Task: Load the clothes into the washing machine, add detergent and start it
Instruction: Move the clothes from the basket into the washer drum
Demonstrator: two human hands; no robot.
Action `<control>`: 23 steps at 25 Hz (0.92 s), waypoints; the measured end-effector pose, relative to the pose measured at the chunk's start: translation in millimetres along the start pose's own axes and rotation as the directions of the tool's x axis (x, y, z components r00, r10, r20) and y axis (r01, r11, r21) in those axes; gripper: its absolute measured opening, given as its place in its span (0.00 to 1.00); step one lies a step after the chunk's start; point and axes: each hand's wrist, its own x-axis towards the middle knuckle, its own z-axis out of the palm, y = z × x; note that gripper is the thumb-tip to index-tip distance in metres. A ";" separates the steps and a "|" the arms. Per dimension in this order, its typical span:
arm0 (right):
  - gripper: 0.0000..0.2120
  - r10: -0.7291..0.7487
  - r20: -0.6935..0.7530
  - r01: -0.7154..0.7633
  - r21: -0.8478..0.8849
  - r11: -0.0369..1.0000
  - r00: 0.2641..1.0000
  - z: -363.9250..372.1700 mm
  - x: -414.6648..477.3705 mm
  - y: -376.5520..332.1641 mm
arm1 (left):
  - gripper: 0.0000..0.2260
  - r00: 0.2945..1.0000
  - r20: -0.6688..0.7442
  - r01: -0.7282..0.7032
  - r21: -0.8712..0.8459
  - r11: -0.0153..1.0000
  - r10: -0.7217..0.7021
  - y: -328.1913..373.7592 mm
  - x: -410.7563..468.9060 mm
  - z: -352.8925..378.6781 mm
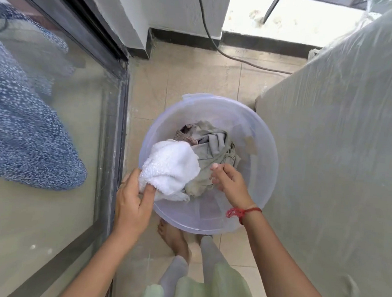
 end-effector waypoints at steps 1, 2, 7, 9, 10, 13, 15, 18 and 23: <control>0.10 0.016 -0.019 -0.015 0.028 0.999 1.000 2.8 -2.5 -1.5 | 0.13 1.000 -0.005 -0.020 -0.020 1.000 0.020 9.1 0.3 -5.5; 0.06 0.022 -0.050 -0.020 0.039 0.999 0.999 5.3 -7.6 -4.2 | 0.14 0.999 -0.012 -0.040 -0.065 0.997 0.039 20.8 0.6 -13.3; 0.08 0.092 -0.215 -0.089 0.023 0.996 0.972 -2.9 -38.3 -19.8 | 0.26 0.976 -0.140 -0.194 -0.192 0.962 0.169 98.4 17.7 -70.9; 0.08 0.100 -0.239 -0.108 -0.020 0.994 0.966 -9.3 -46.2 -20.0 | 0.28 0.953 -0.210 -0.258 -0.177 0.950 0.220 113.7 23.3 -94.5; 0.09 0.097 -0.244 -0.115 -0.060 0.992 0.965 -11.1 -47.8 -18.5 | 0.29 0.941 -0.235 -0.283 -0.160 0.946 0.242 115.5 25.2 -103.9; 0.08 0.065 -0.191 -0.122 -0.304 0.945 0.979 -0.5 -33.3 -1.8 | 0.31 0.918 -0.302 -0.294 -0.085 0.952 0.256 102.9 27.3 -121.3; 0.07 0.092 -0.070 -0.114 -0.488 0.866 0.993 21.6 -8.1 22.9 | 0.26 0.906 -0.347 -0.276 -0.052 0.960 0.242 84.7 28.4 -123.8; 0.14 0.216 0.040 -0.134 -0.669 0.731 0.976 66.3 30.4 68.8 | 0.23 0.876 -0.407 -0.282 -0.002 0.959 0.257 54.6 30.7 -119.6; 0.11 0.091 -0.024 -0.066 -0.865 0.498 0.996 105.5 63.7 98.6 | 0.21 0.883 -0.383 -0.285 0.025 0.958 0.272 22.7 31.1 -106.0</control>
